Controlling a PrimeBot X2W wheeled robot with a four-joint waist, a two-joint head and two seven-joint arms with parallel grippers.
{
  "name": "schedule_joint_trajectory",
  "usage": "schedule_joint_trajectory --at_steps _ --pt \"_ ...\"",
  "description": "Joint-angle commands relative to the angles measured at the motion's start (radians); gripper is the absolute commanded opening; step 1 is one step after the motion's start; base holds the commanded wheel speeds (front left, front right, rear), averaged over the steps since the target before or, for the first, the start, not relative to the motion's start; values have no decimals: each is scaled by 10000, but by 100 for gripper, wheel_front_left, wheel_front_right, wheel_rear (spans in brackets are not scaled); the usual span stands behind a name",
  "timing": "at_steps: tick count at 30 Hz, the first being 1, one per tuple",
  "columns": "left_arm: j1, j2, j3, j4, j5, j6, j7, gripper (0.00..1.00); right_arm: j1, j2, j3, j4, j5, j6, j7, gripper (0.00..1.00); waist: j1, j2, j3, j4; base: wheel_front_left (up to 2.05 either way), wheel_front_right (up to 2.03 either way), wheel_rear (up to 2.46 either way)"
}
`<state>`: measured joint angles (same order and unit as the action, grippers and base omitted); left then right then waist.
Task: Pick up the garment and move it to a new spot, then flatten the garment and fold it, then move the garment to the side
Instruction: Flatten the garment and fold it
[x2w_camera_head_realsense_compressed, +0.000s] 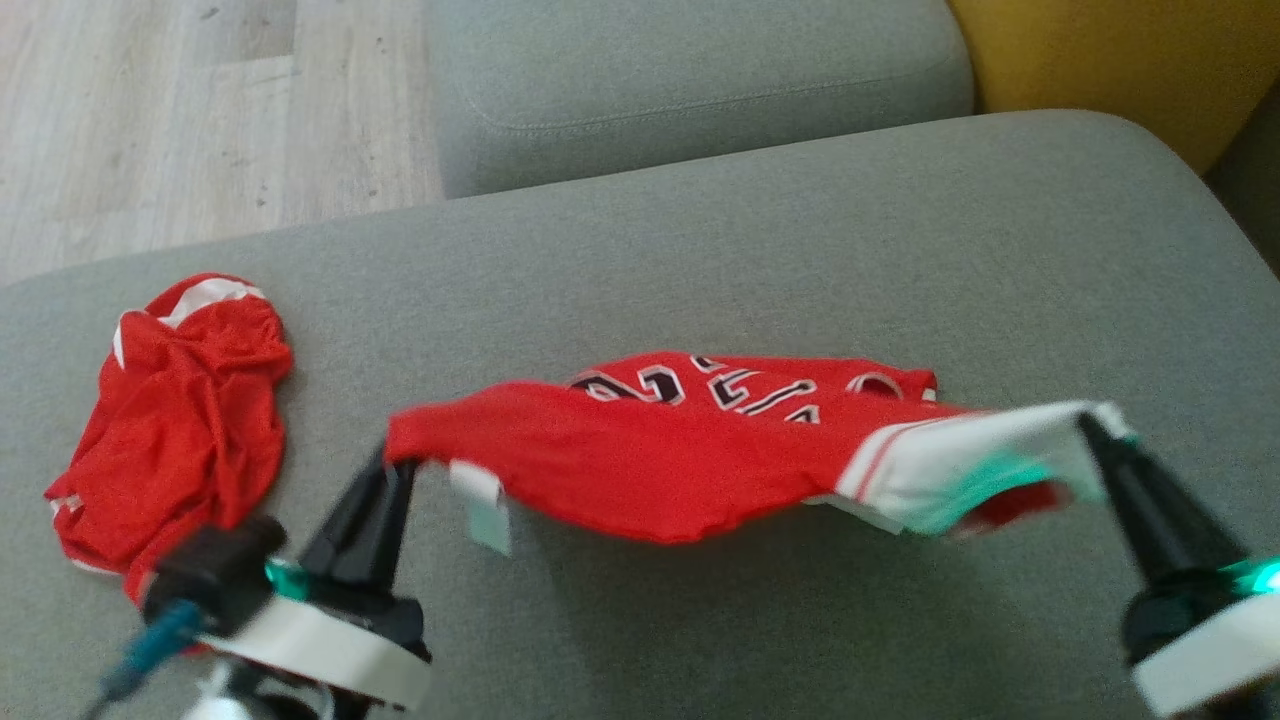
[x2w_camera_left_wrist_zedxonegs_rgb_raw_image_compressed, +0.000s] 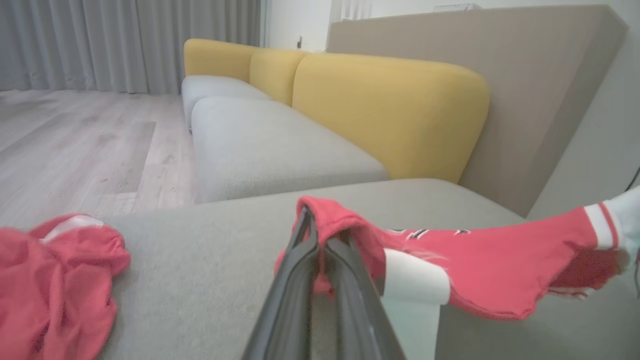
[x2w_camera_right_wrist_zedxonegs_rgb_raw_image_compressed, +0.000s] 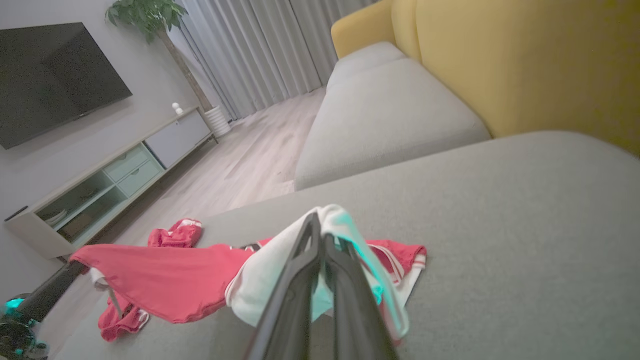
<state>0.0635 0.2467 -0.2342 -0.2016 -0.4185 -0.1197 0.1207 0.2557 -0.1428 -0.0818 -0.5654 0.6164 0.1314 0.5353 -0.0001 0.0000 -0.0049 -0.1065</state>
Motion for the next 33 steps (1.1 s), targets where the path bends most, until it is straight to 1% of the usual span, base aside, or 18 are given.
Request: schedule_joint_trajectory --at_steps 1,3,6,8,10,12,14,15,18,20,23,25,27,30,33 --pt "-510 289 470 -1055 -139 84 363 0 -552 -210 -31 -807 100 -7 285 0 1 0 34 -49 0 0 0" --pt "-653 526 538 -2395 -355 115 1101 0 -948 -70 -450 -1549 306 -7 725 0 1 0 91 -85 0 0 0" --pt "-1254 899 656 -4000 -661 124 2134 0 -1926 124 -1107 -2434 686 -7 1279 0 1 0 275 -105 0 0 0" --pt "-1907 1044 767 -4710 -1059 137 2779 0 -2834 189 -1566 -2751 946 -7 1662 0 1 0 461 -106 0 0 0" --pt "-2752 1294 946 -5026 -1327 139 3397 0 -3976 277 -2027 -2721 1190 -7 2040 0 1 0 716 -103 0 0 0" --pt "-3687 1420 1051 -4985 -1745 138 3936 0 -5277 145 -2401 -2454 1095 -7 2457 0 1 0 1098 -53 0 0 0" --pt "-4746 1618 1126 -4567 -2071 117 4452 0 -6686 159 -2472 -1822 1065 -7 2917 0 1 0 1542 24 0 0 0" --pt "-4746 1618 1126 -4567 -2071 117 4452 0 -6686 159 -2472 -1822 1065 -7 2917 0 1 0 1542 24 0 0 0" --pt "-6428 1808 941 -3338 -2395 54 5027 0 -8711 101 -2297 -445 440 -7 3461 0 1 0 2285 291 0 0 0" --pt "-7552 1911 686 -2254 -2346 2 5182 0 -9948 173 -1979 598 -134 -7 3527 0 1 0 2833 466 0 0 0" --pt "-9234 1891 307 -492 -2110 -55 4936 0 -11649 419 -1416 2292 -1144 -7 2986 0 1 0 3664 690 0 0 0" --pt "-10318 1782 83 769 -1768 -77 4319 0 -12621 553 -1097 3493 -1844 -7 2216 0 1 0 4002 835 0 0 0" --pt "-11346 1540 -39 1989 -1426 -87 3425 0 -13547 640 -863 4605 -2555 -7 1230 0 1 0 4278 945 0 0 0" --pt "-12801 1262 -194 3657 -531 -77 1924 0 -14935 804 -1030 6184 -3304 -7 -213 0 1 0 4632 1041 0 0 0" --pt "-13990 830 -308 5005 95 9 362 0 -16213 882 -1255 7551 -3753 -7 -1339 0 1 0 4940 1091 0 0 0"
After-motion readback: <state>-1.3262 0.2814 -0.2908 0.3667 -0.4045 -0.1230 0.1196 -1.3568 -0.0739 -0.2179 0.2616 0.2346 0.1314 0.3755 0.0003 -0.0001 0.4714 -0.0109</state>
